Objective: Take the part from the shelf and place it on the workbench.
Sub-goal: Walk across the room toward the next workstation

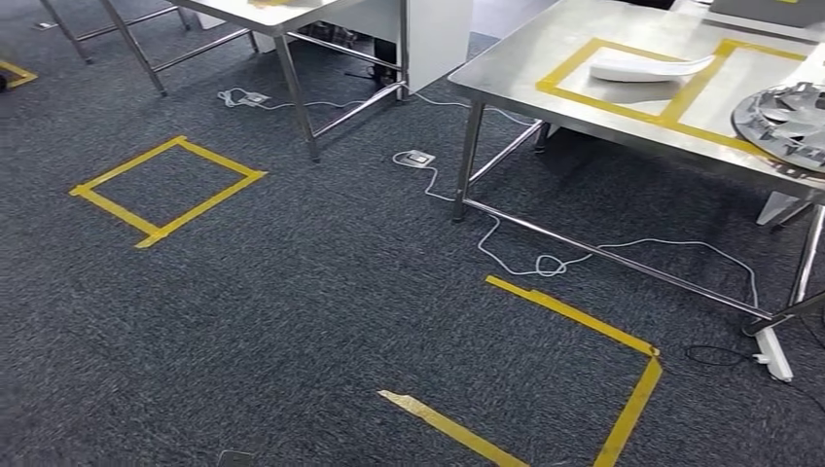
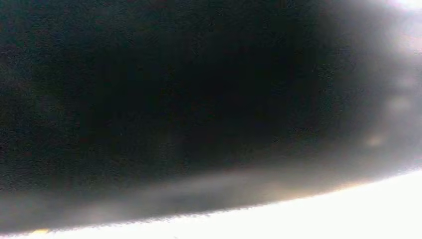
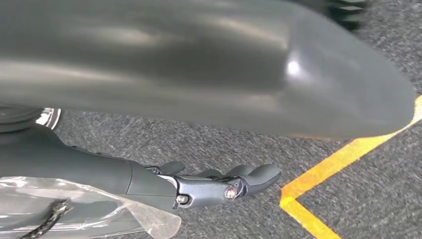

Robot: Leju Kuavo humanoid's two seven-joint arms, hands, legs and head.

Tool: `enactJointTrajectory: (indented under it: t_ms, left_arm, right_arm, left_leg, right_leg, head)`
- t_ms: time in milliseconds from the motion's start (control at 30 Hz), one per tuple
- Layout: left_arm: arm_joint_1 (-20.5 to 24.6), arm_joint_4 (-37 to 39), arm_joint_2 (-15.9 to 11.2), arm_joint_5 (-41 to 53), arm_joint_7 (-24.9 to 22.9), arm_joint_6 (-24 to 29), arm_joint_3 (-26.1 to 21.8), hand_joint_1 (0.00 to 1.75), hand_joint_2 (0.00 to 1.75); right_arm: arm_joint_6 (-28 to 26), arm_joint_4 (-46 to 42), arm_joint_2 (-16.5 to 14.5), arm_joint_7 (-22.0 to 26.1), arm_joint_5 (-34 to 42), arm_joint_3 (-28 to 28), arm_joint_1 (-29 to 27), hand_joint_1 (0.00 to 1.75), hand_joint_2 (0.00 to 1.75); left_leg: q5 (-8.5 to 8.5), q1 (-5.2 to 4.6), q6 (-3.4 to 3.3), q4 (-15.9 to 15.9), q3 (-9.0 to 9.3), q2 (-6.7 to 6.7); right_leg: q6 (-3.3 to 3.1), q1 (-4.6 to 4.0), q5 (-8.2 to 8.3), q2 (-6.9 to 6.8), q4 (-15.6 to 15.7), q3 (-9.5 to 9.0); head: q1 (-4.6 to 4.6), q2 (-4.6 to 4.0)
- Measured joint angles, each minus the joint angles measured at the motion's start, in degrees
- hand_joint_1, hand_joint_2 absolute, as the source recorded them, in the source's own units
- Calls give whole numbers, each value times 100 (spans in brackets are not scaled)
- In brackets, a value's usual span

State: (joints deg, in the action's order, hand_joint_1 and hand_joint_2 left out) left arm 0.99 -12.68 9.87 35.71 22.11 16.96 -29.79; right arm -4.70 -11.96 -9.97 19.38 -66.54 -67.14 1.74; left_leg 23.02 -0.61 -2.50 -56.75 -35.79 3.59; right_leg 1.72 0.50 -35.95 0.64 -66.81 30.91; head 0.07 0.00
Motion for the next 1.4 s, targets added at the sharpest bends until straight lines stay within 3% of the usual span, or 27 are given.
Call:
enactJointTrajectory:
  t_ms: [67,100,133,200,233,300,367,433,467,533,600,633,700,733,800,867,900,933,967,1000,1067,1133,1167,1233,1300,1367,1400]
  left_arm:
    - [12,0,14,16,17,6,-1,0,0]
    - [18,0,22,24,22,11,-1,0,0]
    - [20,0,28,28,26,16,-1,0,0]
    - [2,0,31,32,30,21,-1,0,0]
    - [-12,0,31,33,32,22,-1,0,0]
    - [-30,0,31,36,35,23,-2,0,0]
    - [-23,0,34,43,37,22,-3,0,0]
    - [-24,0,31,48,38,22,-3,0,0]
    - [-33,0,30,50,38,22,-3,0,0]
    - [-44,0,29,57,40,22,-3,0,0]
    - [-38,0,33,64,49,22,-2,0,0]
    - [-38,0,37,66,53,22,-2,0,0]
    - [-45,0,41,66,57,22,-2,0,0]
    - [-50,0,44,66,57,22,-3,0,0]
    - [-41,0,50,65,57,22,-4,0,0]
    - [-23,0,57,64,58,22,-5,0,0]
    - [-21,0,60,65,58,22,-5,0,0]
    - [-25,0,61,65,58,21,-5,0,0]
    - [-33,0,62,64,58,16,-5,0,0]
    - [-39,0,64,64,61,10,-5,0,0]
    - [-37,0,74,64,69,-1,-5,0,0]
    - [-26,0,82,64,79,-8,-5,0,0]
    - [-27,0,85,64,82,-12,-5,0,0]
    - [-46,0,81,64,88,-19,-5,0,0]
    - [-54,0,78,64,95,-20,-5,0,0]
    - [-37,0,77,64,102,-22,-5,0,0]
    - [-30,0,76,64,103,-26,-5,0,0]
  right_arm:
    - [2,-1,2,2,4,0,12,0,0]
    - [3,-1,2,4,4,0,15,0,0]
    - [4,-2,2,6,5,0,16,0,0]
    - [5,-1,-6,9,7,-2,13,0,0]
    - [5,-2,-11,12,8,-3,16,0,0]
    - [8,-2,-26,23,10,-4,10,0,0]
    - [11,-2,-26,32,9,-4,-26,0,0]
    - [15,-2,-27,33,9,-4,-60,0,0]
    - [15,-2,-27,33,10,-4,-62,0,0]
    - [16,-2,-30,34,10,-4,-50,0,0]
    - [16,-2,-31,36,10,-4,-32,0,0]
    - [16,-2,-31,36,11,-4,-21,0,0]
    - [16,-2,-31,36,12,-4,4,0,0]
    - [16,-2,-31,37,11,-4,14,0,0]
    - [16,-2,-31,39,11,-4,17,0,0]
    - [16,-2,-31,40,11,-4,-1,0,0]
    - [16,-2,-31,40,11,-4,-14,0,0]
    - [16,-2,-31,40,11,-4,-27,0,0]
    - [16,-2,-31,40,10,-4,-35,0,0]
    - [16,-2,-31,40,9,-4,-38,0,0]
    - [16,-2,-30,40,3,-4,-32,0,0]
    - [19,-2,-30,43,-3,-3,-22,0,0]
    - [20,-2,-30,44,-5,-3,-20,0,0]
    - [21,-2,-32,45,-5,-4,-15,0,0]
    - [18,-3,-34,48,-5,-5,-13,0,0]
    - [18,-3,-35,51,-8,-7,-29,0,0]
    - [20,-3,-35,51,-9,-7,-41,0,0]
  left_leg:
    - [-106,-15,32,-1,-102,152]
    - [-154,-16,60,0,-133,216]
    - [-204,-9,94,5,-155,275]
    - [-293,9,178,27,-180,397]
    - [-260,9,213,-2,-211,366]
    - [99,10,276,-344,-348,104]
    - [657,39,354,-1098,-568,-197]
    - [879,105,428,-1624,-610,-307]
    - [824,138,456,-1579,-481,-339]
    - [579,180,488,-872,60,-505]
    - [462,152,427,-208,497,-746]
    - [477,133,372,-66,571,-818]
    - [487,113,258,-44,535,-749]
    - [484,120,215,-28,519,-685]
    - [440,133,134,-7,479,-544]
    - [403,126,73,-4,421,-398]
    - [387,115,57,-4,398,-316]
    - [375,105,50,-5,385,-228]
    - [364,96,51,-6,380,-138]
    - [354,89,61,-7,381,-48]
    - [333,79,95,-14,378,109]
    - [303,80,149,-32,329,235]
    - [281,87,187,-38,295,292]
    - [253,103,262,-50,237,371]
    - [428,88,321,-296,114,155]
    - [830,85,371,-992,-187,-180]
    - [1002,93,393,-1378,-350,-263]
  right_leg:
    - [-102,-20,213,253,852,-532]
    - [-128,-28,248,355,1118,-679]
    - [-144,-42,242,403,1245,-737]
    - [-168,-43,305,287,1281,-700]
    - [-201,-33,347,211,1295,-680]
    - [-257,3,442,31,1327,-622]
    - [-264,-1,496,-170,1322,-554]
    - [-237,4,526,-380,1304,-496]
    - [-222,10,532,-474,1291,-474]
    - [-180,21,518,-634,1253,-475]
    - [-102,5,490,-760,1211,-479]
    - [-61,-9,479,-809,1193,-502]
    - [13,-21,471,-908,1181,-534]
    - [47,-12,433,-876,1153,-530]
    - [97,14,187,-564,811,-354]
    - [102,25,-201,-187,7,46]
    - [95,22,-324,-112,-378,248]
    - [83,19,-331,-83,-585,370]
    - [67,17,-213,-68,-551,383]
    - [45,16,4,-41,-283,284]
    - [-9,21,434,175,535,-55]
    - [-32,27,555,388,1021,-252]
    - [-37,23,534,412,1070,-275]
    - [-77,28,568,292,1096,-295]
    - [-134,49,612,134,1126,-300]
    - [-161,42,617,-57,1134,-293]
    - [-167,35,613,-161,1131,-289]
  head:
    - [-7,1]
    - [-7,1]
    - [-4,1]
    - [17,1]
    - [14,1]
    - [-33,2]
    - [-82,2]
    - [-86,2]
    - [-87,2]
    - [-87,2]
    - [-80,0]
    - [-72,0]
    - [-52,1]
    - [-49,1]
    - [-17,0]
    - [14,1]
    - [18,1]
    - [20,1]
    - [22,1]
    - [21,1]
    - [21,1]
    - [20,2]
    - [20,2]
    - [18,2]
    - [-14,1]
    - [-49,1]
    - [-56,1]
